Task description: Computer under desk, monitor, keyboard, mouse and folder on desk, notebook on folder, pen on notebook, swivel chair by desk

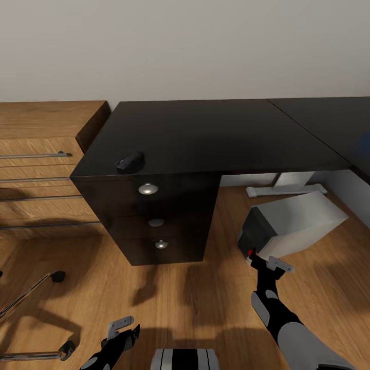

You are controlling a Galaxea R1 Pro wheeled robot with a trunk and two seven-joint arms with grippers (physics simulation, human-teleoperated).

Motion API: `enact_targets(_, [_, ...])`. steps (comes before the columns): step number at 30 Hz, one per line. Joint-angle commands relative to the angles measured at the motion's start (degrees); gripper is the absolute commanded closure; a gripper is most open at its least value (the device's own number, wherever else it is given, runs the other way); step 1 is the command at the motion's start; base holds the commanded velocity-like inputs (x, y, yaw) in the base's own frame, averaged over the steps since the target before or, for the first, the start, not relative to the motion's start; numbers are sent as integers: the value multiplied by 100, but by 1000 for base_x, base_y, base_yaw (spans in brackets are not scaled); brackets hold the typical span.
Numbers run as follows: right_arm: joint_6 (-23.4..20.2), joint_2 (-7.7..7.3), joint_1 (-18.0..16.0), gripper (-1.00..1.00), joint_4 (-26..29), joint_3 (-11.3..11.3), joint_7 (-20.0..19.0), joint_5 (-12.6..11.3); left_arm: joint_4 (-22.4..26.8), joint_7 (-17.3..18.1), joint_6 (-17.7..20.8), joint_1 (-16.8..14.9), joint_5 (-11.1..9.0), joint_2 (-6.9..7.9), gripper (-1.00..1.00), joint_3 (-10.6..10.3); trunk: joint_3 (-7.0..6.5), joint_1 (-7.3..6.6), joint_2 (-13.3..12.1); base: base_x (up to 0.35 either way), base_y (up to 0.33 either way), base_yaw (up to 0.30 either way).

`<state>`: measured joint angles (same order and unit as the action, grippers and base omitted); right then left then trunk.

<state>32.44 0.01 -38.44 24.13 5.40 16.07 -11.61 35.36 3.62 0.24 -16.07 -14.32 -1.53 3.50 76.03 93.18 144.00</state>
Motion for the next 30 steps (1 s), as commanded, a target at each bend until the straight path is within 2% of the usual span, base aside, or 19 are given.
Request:
enact_targets(1, [26,-5,-3,-100,-3,-4,-11,-43,-2,39,3,-2,-53,-5,-100,27,4,-1,1,0,0,1])
enact_targets(9, [26,-24,-1,-100,-1,-4,-8,-43,-3,42,3,-3,-53,-5,-100,28,4,-1,1,-14,-6,0])
enact_targets(21, [26,-35,-4,-100,12,-4,2,-43,-3,42,3,-2,-53,-5,-100,26,4,-1,1,-105,-65,0])
enact_targets(30, [26,-39,-3,-100,29,4,190,-43,-3,35,3,-3,-53,-12,-100,27,5,-1,1,-14,-10,0])
